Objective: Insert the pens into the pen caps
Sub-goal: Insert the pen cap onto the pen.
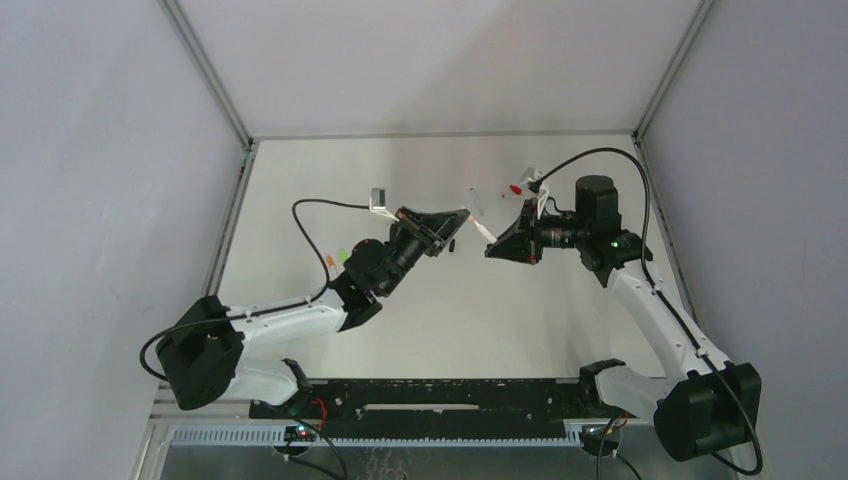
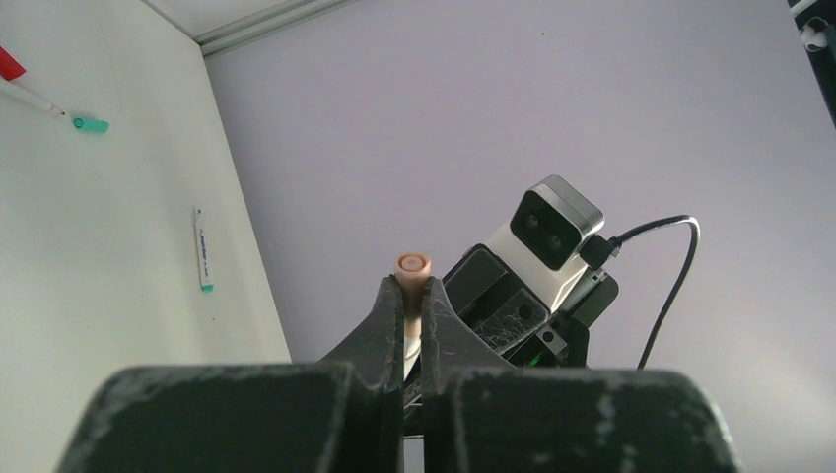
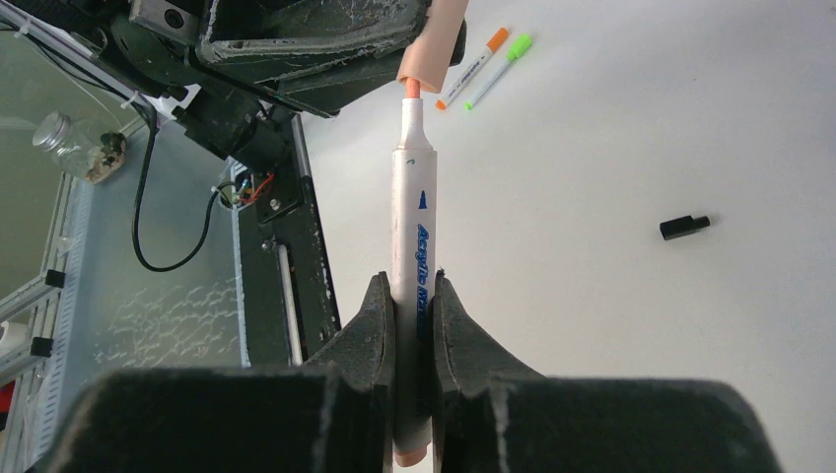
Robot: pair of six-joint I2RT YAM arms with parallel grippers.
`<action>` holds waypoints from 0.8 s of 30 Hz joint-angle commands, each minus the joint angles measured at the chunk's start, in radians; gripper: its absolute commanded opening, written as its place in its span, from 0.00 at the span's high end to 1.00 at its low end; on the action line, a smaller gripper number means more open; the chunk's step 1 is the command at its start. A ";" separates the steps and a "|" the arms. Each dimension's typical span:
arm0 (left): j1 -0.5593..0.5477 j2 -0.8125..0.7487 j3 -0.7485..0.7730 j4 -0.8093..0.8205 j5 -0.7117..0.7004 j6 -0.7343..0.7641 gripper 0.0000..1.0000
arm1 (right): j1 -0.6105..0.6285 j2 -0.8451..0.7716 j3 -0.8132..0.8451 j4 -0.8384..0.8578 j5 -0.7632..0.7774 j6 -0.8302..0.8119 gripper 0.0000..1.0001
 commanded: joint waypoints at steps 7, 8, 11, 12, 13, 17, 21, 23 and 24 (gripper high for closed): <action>-0.015 0.012 0.029 0.015 0.019 0.015 1.00 | 0.011 -0.002 0.000 0.044 0.013 0.014 1.00; -0.018 0.013 0.030 0.015 0.016 0.020 1.00 | 0.011 -0.002 0.000 0.044 0.015 0.016 1.00; -0.029 0.013 0.041 -0.003 0.010 0.042 1.00 | 0.011 -0.003 0.000 0.048 0.020 0.024 1.00; -0.033 0.013 0.044 -0.015 0.006 0.050 1.00 | 0.011 -0.003 0.000 0.051 0.023 0.026 1.00; -0.039 0.013 0.049 -0.027 0.001 0.057 1.00 | 0.012 -0.003 0.000 0.051 0.024 0.029 1.00; -0.059 0.021 0.066 -0.046 -0.018 0.086 1.00 | 0.013 -0.005 -0.011 0.085 0.035 0.059 1.00; -0.077 0.042 0.082 -0.042 -0.020 0.111 1.00 | 0.010 -0.004 -0.022 0.130 0.021 0.128 1.00; -0.081 0.054 0.085 -0.021 -0.011 0.123 1.00 | 0.005 -0.005 -0.029 0.159 0.005 0.165 1.00; -0.083 0.057 0.085 -0.007 -0.007 0.131 1.00 | 0.000 -0.005 -0.031 0.175 -0.008 0.186 1.00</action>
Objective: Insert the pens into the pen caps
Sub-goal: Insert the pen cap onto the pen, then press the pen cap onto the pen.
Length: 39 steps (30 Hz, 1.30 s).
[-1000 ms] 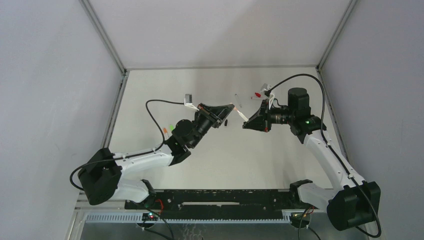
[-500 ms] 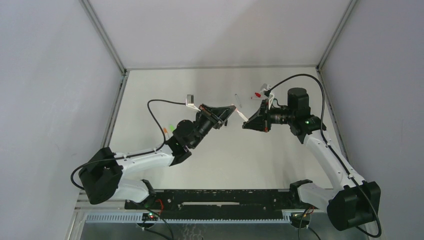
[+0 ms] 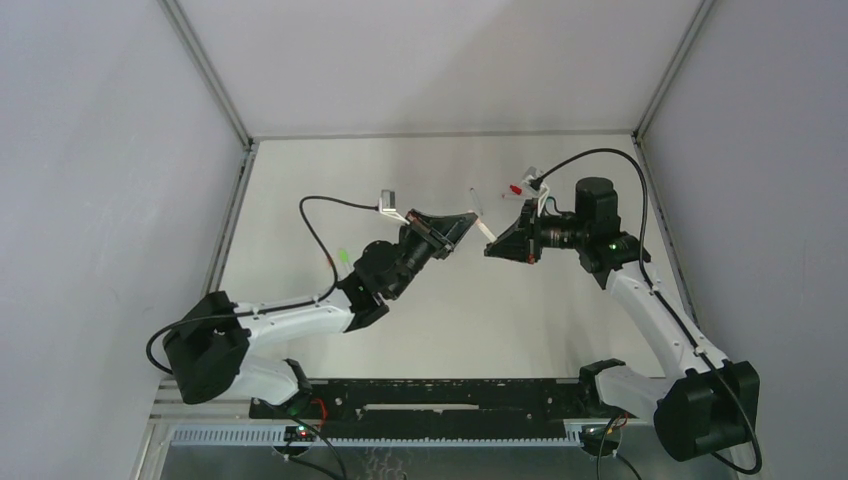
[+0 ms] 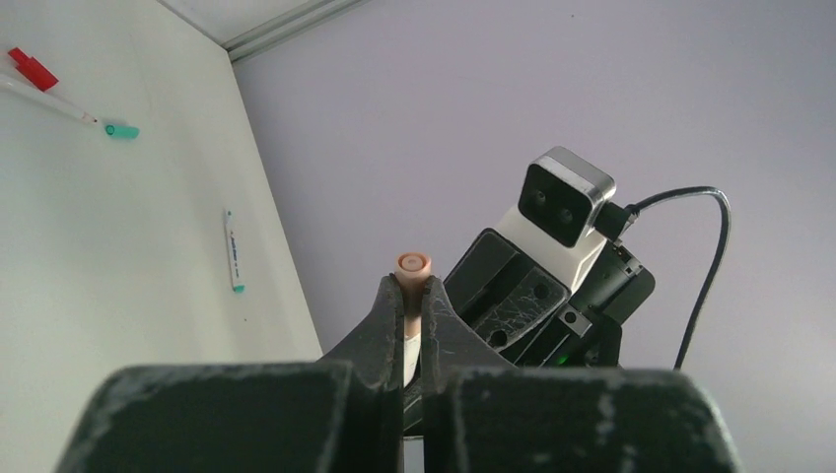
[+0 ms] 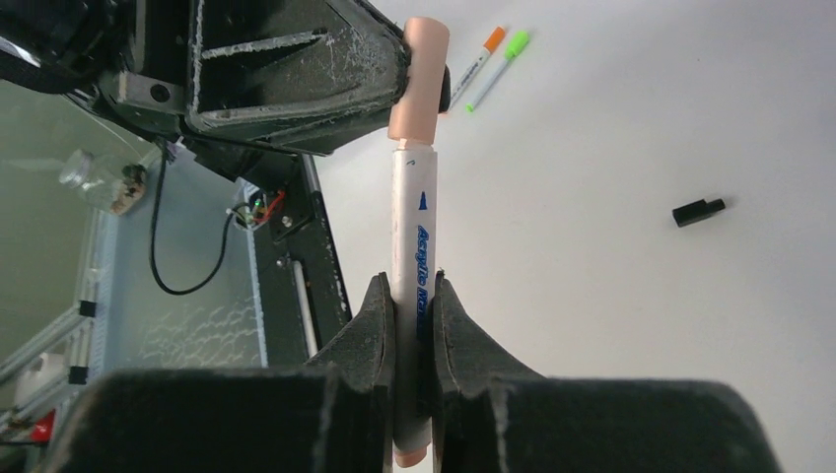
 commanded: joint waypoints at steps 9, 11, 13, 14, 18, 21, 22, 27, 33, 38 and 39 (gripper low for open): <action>-0.041 0.037 0.074 0.046 0.176 0.193 1.00 | -0.082 -0.028 -0.023 0.240 -0.140 0.215 1.00; -0.043 0.047 0.085 0.049 0.218 0.200 1.00 | -0.089 -0.036 -0.028 0.270 -0.167 0.207 1.00; -0.046 0.061 0.101 0.051 0.252 0.201 1.00 | -0.087 -0.041 -0.028 0.278 -0.198 0.186 1.00; -0.050 0.067 0.111 0.054 0.265 0.203 1.00 | -0.087 -0.043 -0.028 0.283 -0.219 0.177 1.00; -0.065 0.060 0.119 0.055 0.255 0.212 0.99 | -0.097 -0.063 -0.028 0.291 -0.248 0.162 1.00; -0.072 0.035 0.105 0.056 0.218 0.213 0.98 | -0.112 -0.077 -0.028 0.299 -0.250 0.177 1.00; -0.074 0.027 0.103 0.056 0.206 0.212 0.97 | -0.113 -0.080 -0.028 0.304 -0.250 0.185 1.00; -0.089 0.002 0.105 0.056 0.153 0.210 0.91 | -0.123 -0.102 -0.028 0.322 -0.255 0.215 1.00; -0.099 -0.012 0.117 0.034 0.137 0.217 0.82 | -0.138 -0.119 -0.028 0.338 -0.272 0.238 1.00; -0.104 -0.023 0.112 0.015 0.124 0.224 0.77 | -0.146 -0.130 -0.028 0.350 -0.284 0.252 1.00; -0.104 -0.024 0.111 0.012 0.123 0.226 0.76 | -0.148 -0.130 -0.028 0.352 -0.286 0.256 1.00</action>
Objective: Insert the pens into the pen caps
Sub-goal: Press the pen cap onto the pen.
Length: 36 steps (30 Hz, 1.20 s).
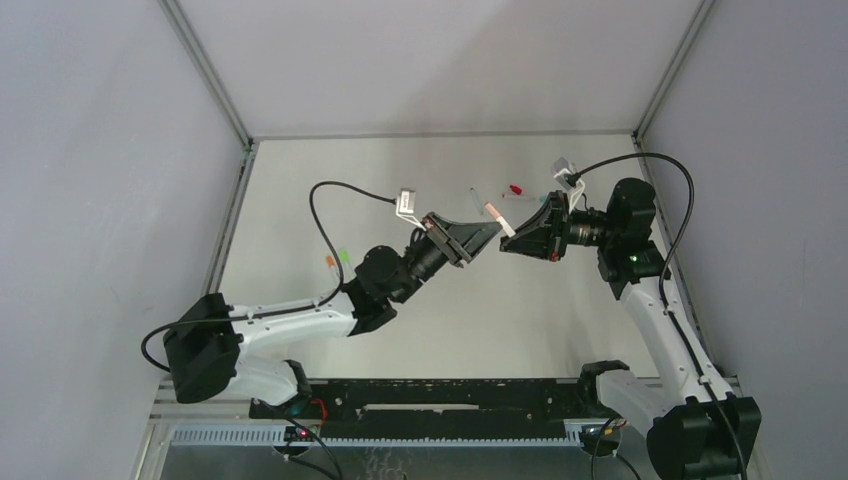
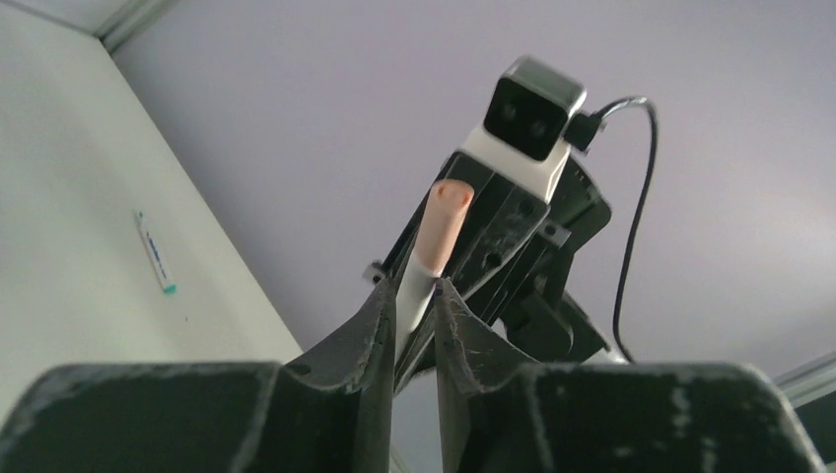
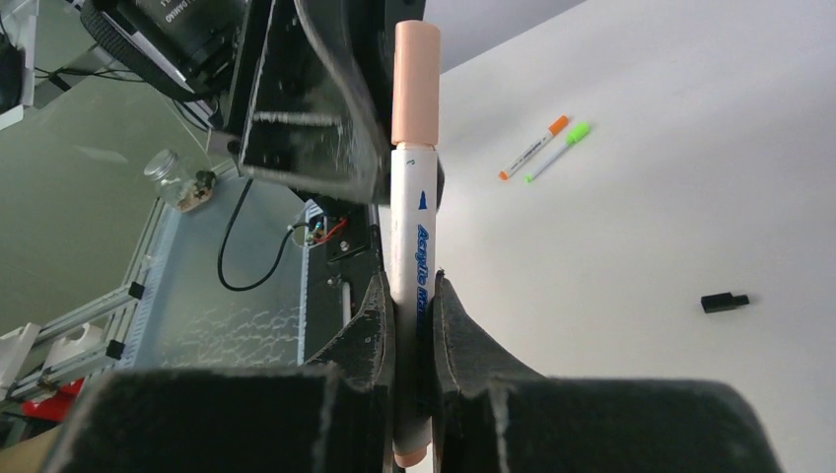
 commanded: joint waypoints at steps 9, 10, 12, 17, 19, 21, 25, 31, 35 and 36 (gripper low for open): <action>-0.020 -0.038 0.016 -0.078 0.032 0.060 0.70 | -0.014 -0.025 0.010 0.089 -0.020 0.042 1.00; -0.020 -0.045 0.009 -0.078 0.036 0.067 0.68 | -0.015 -0.024 0.010 0.090 -0.022 0.042 1.00; -0.020 -0.067 -0.012 -0.082 0.051 0.095 0.63 | -0.016 -0.025 0.010 0.092 -0.030 0.043 1.00; -0.020 -0.182 -0.090 -0.100 0.061 0.246 0.44 | -0.020 -0.022 0.011 0.084 -0.083 0.028 1.00; -0.020 -0.240 -0.112 -0.102 0.056 0.322 0.30 | -0.020 -0.019 0.012 0.077 -0.101 0.011 1.00; -0.018 -0.285 -0.124 -0.097 0.064 0.396 0.08 | -0.018 -0.016 0.012 0.067 -0.114 -0.002 1.00; 0.034 -0.321 -0.122 -0.093 0.199 0.382 0.00 | -0.014 -0.011 0.012 0.053 -0.134 -0.023 1.00; 0.114 -0.246 -0.050 -0.044 0.373 0.272 0.01 | 0.008 0.000 0.012 0.026 -0.145 -0.058 1.00; 0.115 -0.185 0.013 -0.047 0.377 0.280 0.13 | 0.020 0.003 0.012 0.019 -0.148 -0.067 1.00; 0.115 -0.169 0.028 -0.048 0.378 0.281 0.16 | 0.022 0.003 0.012 0.016 -0.148 -0.070 1.00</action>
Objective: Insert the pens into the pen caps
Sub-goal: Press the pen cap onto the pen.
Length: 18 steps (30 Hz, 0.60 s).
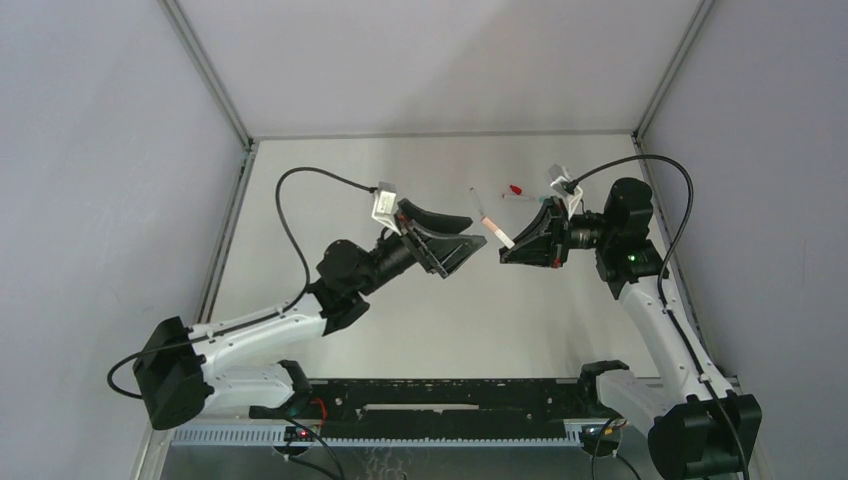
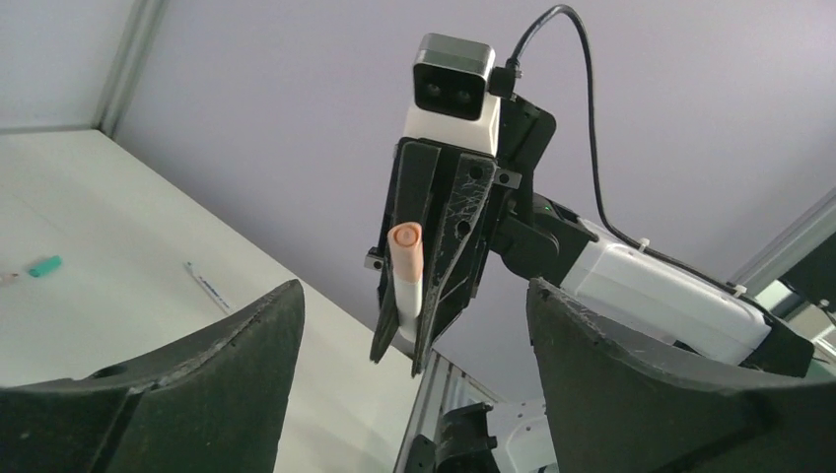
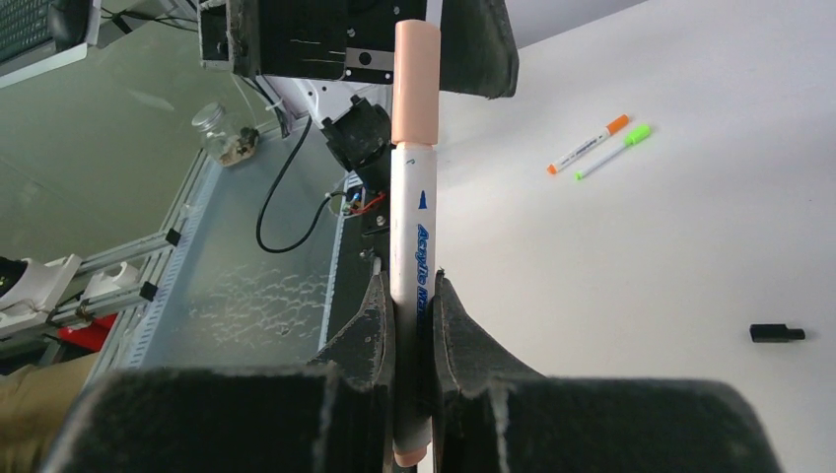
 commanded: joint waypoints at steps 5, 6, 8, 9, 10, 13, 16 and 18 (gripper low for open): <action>0.002 0.110 0.170 0.030 0.080 -0.016 0.29 | 0.028 0.007 0.012 -0.022 -0.014 -0.054 1.00; 0.002 0.119 0.179 0.030 0.082 -0.019 0.32 | 0.028 0.006 0.012 -0.023 -0.013 -0.056 1.00; 0.003 0.133 0.189 0.033 0.080 -0.026 0.37 | 0.031 0.006 0.012 -0.025 -0.012 -0.059 1.00; 0.003 0.139 0.194 0.033 0.079 -0.029 0.40 | 0.032 0.006 0.012 -0.025 -0.013 -0.058 1.00; 0.003 0.144 0.199 0.033 0.079 -0.032 0.42 | 0.033 0.007 0.012 -0.026 -0.013 -0.058 1.00; 0.002 0.156 0.204 0.033 0.079 -0.043 0.48 | 0.033 0.004 0.012 -0.026 -0.012 -0.059 1.00; 0.002 0.165 0.206 0.037 0.082 -0.055 0.54 | 0.032 0.005 0.012 -0.025 -0.012 -0.059 1.00; 0.002 0.168 0.204 0.043 0.085 -0.063 0.60 | 0.032 0.005 0.012 -0.027 -0.011 -0.060 1.00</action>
